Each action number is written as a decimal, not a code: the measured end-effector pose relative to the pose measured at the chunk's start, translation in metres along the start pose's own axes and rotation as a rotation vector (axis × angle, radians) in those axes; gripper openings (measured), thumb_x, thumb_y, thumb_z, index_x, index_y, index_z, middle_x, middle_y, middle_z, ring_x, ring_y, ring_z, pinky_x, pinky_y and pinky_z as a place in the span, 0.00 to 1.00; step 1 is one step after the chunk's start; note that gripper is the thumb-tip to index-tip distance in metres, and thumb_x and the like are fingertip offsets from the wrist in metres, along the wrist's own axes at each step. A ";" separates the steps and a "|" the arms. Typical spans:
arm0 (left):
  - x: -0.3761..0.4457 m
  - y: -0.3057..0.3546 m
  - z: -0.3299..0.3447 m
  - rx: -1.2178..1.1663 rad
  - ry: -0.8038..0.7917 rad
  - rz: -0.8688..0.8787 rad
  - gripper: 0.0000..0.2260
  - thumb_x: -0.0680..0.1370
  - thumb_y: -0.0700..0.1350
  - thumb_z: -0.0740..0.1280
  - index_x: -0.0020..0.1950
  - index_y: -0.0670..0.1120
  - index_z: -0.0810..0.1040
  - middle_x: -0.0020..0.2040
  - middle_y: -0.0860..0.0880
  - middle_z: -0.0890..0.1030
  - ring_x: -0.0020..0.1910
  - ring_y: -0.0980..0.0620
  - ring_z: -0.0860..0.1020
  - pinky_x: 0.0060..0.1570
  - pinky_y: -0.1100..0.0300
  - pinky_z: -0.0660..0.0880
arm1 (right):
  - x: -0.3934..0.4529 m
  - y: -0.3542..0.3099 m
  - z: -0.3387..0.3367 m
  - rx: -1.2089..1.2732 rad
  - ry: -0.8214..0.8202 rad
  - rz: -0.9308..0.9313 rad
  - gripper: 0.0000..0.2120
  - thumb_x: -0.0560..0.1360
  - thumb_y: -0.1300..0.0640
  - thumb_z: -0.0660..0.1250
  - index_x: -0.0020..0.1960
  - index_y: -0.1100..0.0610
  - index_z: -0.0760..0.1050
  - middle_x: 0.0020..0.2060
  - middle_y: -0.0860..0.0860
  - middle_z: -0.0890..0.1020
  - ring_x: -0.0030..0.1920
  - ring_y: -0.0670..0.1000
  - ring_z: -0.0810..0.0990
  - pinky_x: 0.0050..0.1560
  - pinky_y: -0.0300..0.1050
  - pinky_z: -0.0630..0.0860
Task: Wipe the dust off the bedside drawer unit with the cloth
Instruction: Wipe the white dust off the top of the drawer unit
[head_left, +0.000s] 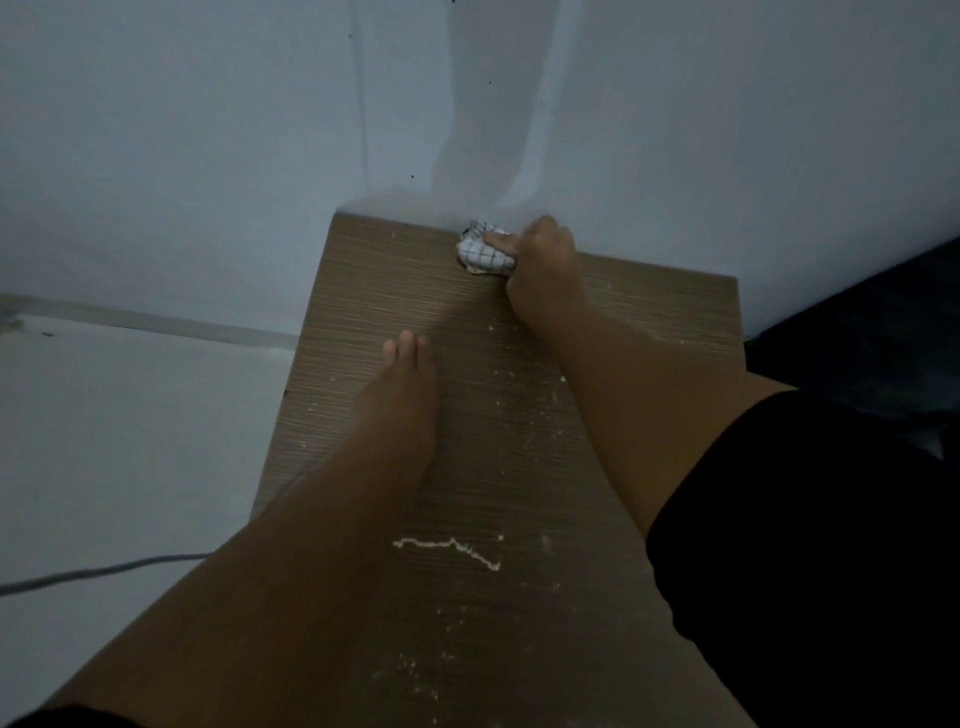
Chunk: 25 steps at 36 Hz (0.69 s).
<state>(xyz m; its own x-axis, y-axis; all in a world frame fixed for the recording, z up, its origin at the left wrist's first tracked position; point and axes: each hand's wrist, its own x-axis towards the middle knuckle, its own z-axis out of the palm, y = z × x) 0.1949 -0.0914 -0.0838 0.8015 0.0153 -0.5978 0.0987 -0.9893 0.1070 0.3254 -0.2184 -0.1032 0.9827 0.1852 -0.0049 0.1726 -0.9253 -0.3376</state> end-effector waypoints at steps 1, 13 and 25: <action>0.000 -0.001 0.000 0.006 -0.004 0.006 0.45 0.74 0.37 0.69 0.78 0.40 0.38 0.79 0.43 0.39 0.79 0.44 0.43 0.74 0.51 0.57 | -0.001 0.000 -0.002 0.002 -0.014 0.020 0.19 0.77 0.66 0.57 0.66 0.58 0.72 0.58 0.62 0.73 0.59 0.62 0.70 0.58 0.52 0.70; -0.012 -0.008 0.001 0.037 0.017 0.065 0.46 0.73 0.42 0.72 0.79 0.40 0.43 0.79 0.42 0.44 0.79 0.44 0.47 0.76 0.50 0.53 | -0.101 -0.006 -0.010 0.089 -0.194 0.137 0.18 0.75 0.65 0.63 0.64 0.58 0.73 0.60 0.58 0.74 0.59 0.58 0.73 0.58 0.47 0.71; -0.061 -0.012 0.025 0.058 0.024 0.137 0.31 0.80 0.38 0.61 0.78 0.39 0.49 0.79 0.42 0.48 0.78 0.43 0.52 0.75 0.51 0.57 | -0.246 -0.014 -0.006 0.121 -0.178 0.095 0.16 0.69 0.66 0.65 0.53 0.55 0.82 0.49 0.59 0.81 0.49 0.62 0.79 0.49 0.47 0.75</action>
<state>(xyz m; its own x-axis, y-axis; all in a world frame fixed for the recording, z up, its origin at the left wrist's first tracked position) 0.1298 -0.0839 -0.0685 0.8191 -0.1176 -0.5615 -0.0464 -0.9891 0.1396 0.0813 -0.2531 -0.0915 0.9649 0.1642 -0.2048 0.0596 -0.8968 -0.4384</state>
